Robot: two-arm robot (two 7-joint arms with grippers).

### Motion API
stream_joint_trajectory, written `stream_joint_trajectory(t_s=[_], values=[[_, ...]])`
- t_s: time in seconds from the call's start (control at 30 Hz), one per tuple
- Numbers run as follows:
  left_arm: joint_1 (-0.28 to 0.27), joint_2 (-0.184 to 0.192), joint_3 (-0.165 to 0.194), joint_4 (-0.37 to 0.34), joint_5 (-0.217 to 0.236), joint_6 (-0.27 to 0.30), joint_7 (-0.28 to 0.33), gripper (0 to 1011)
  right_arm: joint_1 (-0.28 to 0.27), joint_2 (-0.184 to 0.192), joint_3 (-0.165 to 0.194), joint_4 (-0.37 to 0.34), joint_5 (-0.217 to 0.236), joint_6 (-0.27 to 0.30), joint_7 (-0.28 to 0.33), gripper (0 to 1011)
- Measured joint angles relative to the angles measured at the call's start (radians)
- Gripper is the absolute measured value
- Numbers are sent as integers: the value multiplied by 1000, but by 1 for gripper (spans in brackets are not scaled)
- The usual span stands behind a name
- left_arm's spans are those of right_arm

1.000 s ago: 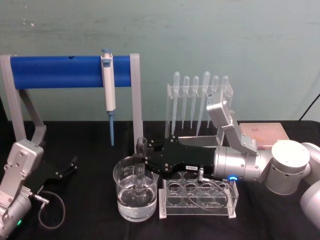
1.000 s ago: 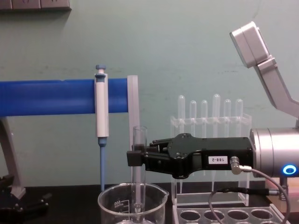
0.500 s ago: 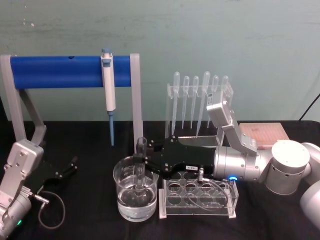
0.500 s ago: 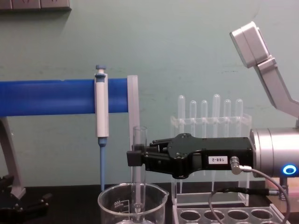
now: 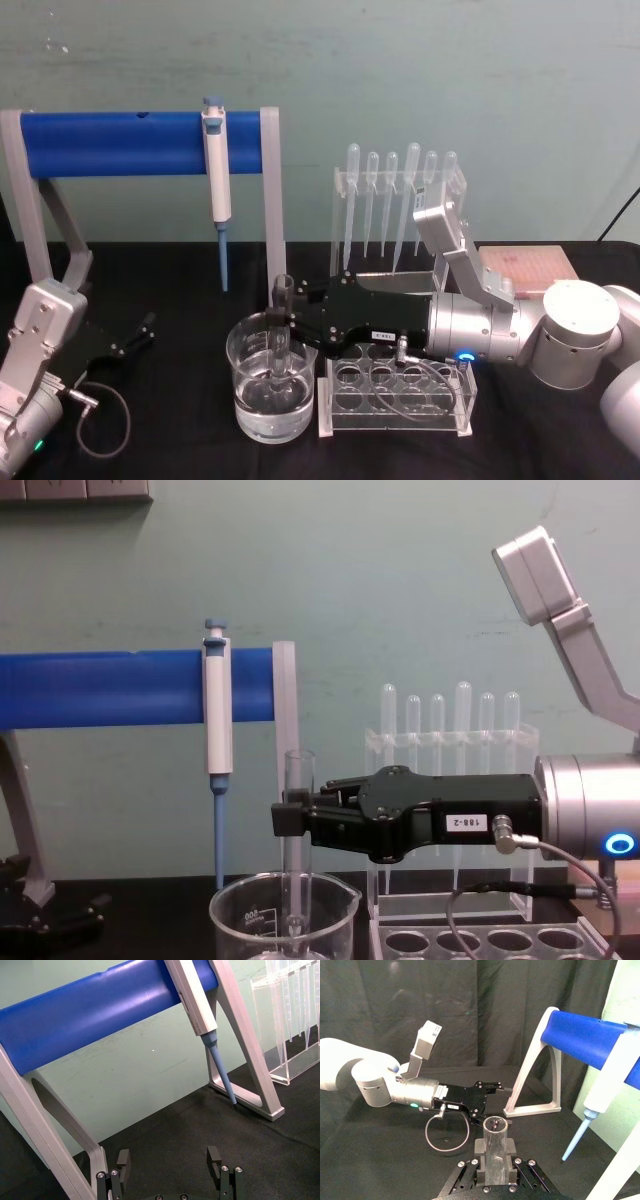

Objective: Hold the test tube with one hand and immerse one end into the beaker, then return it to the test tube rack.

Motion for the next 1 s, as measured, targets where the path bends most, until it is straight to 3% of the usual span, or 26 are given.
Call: stream_joint_trajectory(t_s=[1.0], values=[[0,0,0,0,0,0,0,1000,0,0,0,0,0,0,0,224]])
